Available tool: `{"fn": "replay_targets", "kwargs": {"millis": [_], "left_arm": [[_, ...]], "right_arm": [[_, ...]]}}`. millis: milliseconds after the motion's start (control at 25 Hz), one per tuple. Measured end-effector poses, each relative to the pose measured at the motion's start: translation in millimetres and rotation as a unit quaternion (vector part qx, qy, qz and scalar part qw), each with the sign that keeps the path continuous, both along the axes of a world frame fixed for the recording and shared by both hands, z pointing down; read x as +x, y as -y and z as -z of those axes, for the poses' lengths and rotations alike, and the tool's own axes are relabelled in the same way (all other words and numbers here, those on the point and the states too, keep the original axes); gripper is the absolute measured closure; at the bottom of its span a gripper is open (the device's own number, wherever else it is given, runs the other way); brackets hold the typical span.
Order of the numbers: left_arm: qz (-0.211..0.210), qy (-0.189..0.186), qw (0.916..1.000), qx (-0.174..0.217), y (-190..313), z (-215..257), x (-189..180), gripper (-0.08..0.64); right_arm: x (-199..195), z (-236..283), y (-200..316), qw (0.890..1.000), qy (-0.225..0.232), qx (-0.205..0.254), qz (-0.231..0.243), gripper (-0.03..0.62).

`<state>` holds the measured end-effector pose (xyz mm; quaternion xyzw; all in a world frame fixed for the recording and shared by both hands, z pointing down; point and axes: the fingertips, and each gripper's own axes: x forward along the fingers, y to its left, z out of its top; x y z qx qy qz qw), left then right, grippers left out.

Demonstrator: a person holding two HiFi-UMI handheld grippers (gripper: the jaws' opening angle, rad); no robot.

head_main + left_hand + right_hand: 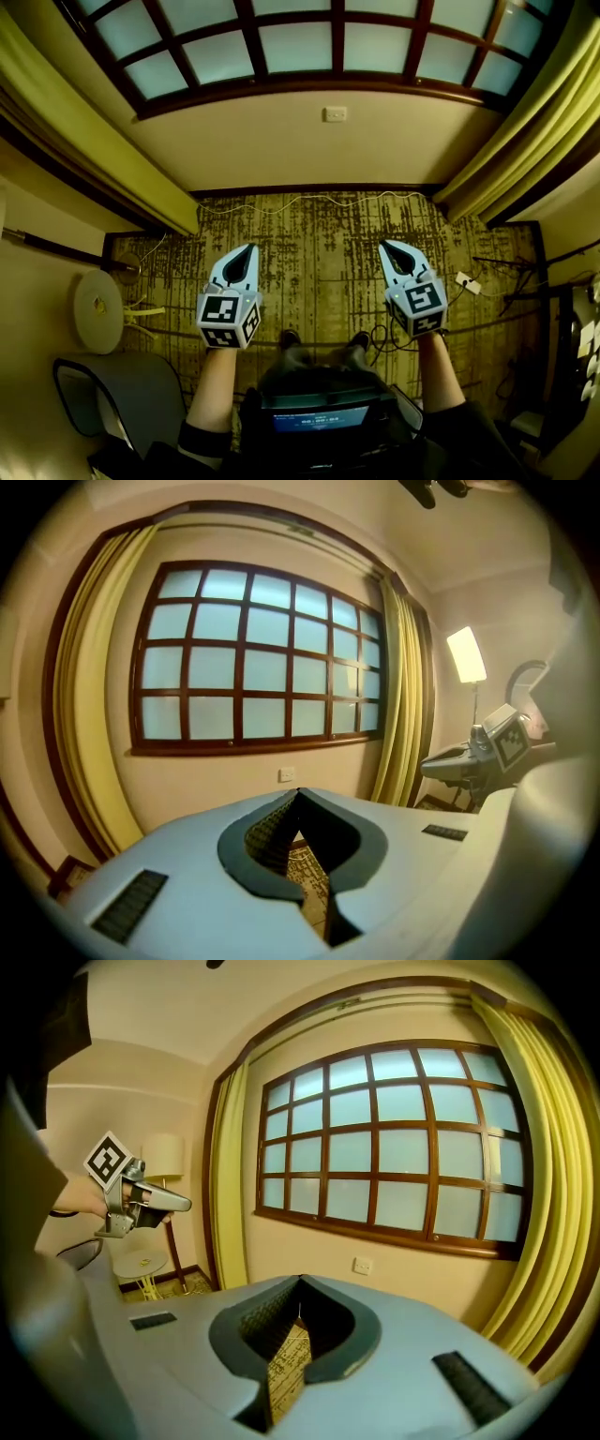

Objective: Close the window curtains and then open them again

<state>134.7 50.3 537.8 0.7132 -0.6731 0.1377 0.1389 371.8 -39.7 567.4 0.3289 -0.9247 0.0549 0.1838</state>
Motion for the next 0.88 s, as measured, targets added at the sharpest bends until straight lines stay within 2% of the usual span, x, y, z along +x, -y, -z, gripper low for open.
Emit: {"fn": "replay_targets", "kwargs": {"millis": [200,400,600,880], "left_arm": [[0.015,0.003,0.9999,0.004,-6.0,4.4,-23.2,0.56],[0.04,0.012,0.9991,0.006,-19.7,7.3,-64.4,0.56],[0.096,0.022,0.9952,0.005,-59.2,11.9,-119.9,0.56],[0.187,0.02,0.9821,-0.002,-129.7,10.8,-203.4,0.56]], "right_arm": [[-33.9,5.1,-5.7,1.0,0.004,0.007,0.024,0.58],[-91.7,5.3,-13.6,0.998,0.007,0.009,0.056,0.58],[-170.3,6.7,-33.7,0.993,0.023,0.007,0.114,0.58],[-297.4,5.1,-93.2,0.973,0.033,-0.001,0.227,0.58]]}}
